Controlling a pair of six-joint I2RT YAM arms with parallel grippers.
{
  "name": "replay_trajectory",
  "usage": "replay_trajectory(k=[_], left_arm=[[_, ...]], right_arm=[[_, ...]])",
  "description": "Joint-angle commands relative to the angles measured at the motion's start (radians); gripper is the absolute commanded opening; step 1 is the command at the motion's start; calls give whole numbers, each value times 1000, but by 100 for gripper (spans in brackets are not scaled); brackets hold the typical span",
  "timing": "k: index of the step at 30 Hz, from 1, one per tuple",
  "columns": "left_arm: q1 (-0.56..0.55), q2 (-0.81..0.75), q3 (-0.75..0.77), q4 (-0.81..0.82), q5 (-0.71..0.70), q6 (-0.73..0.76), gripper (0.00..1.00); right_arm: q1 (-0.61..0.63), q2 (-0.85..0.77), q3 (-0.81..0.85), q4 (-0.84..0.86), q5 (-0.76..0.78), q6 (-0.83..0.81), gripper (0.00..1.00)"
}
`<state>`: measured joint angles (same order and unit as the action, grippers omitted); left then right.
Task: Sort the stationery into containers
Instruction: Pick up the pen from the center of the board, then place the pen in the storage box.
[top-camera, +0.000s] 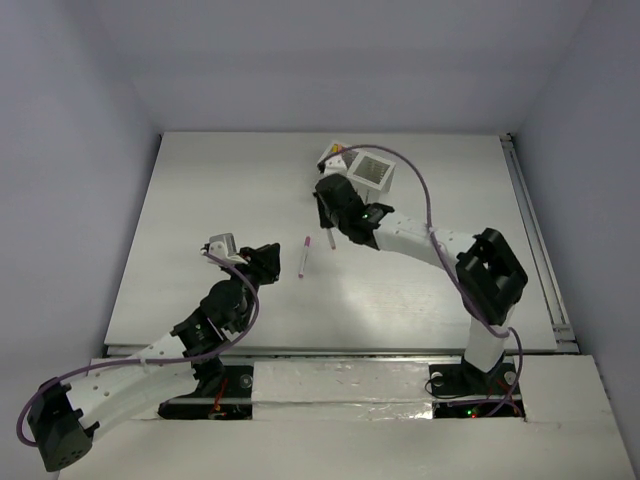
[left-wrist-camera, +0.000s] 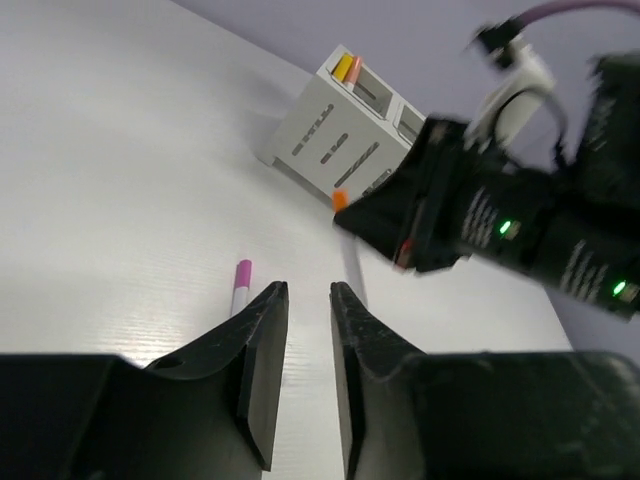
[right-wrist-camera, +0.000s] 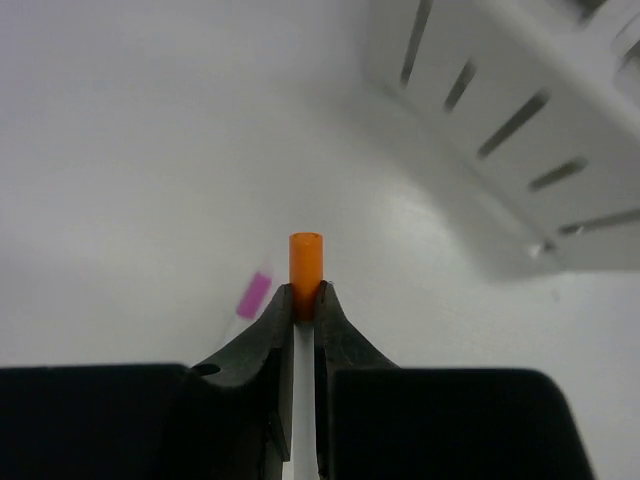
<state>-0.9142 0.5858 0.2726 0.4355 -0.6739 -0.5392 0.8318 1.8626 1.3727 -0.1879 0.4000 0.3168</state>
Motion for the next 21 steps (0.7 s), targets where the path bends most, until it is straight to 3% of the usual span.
replay_trajectory(k=[1,3,7,10,18,21], left_arm=[[5,-24,14,34,-32,-4,23],[5,-27,13,32,-30,-11,34],[5,-24,17,31,-32,-25,43],[5,-26,30,20,-44,-25,44],[5,-27,43,14,-70,-15,62],[5,-23,37,17,-78,-7,63]], right_arm=[[-100,-45,103,177,11,-27,0],[-131,-23,140,253,-18,-38,0],[-203,61,308,307,8,-68,0],[-249,139,383,361,34,-74,0],[-269,351,633,467,126,-245,0],[-269,398,661,495,155,-300,0]])
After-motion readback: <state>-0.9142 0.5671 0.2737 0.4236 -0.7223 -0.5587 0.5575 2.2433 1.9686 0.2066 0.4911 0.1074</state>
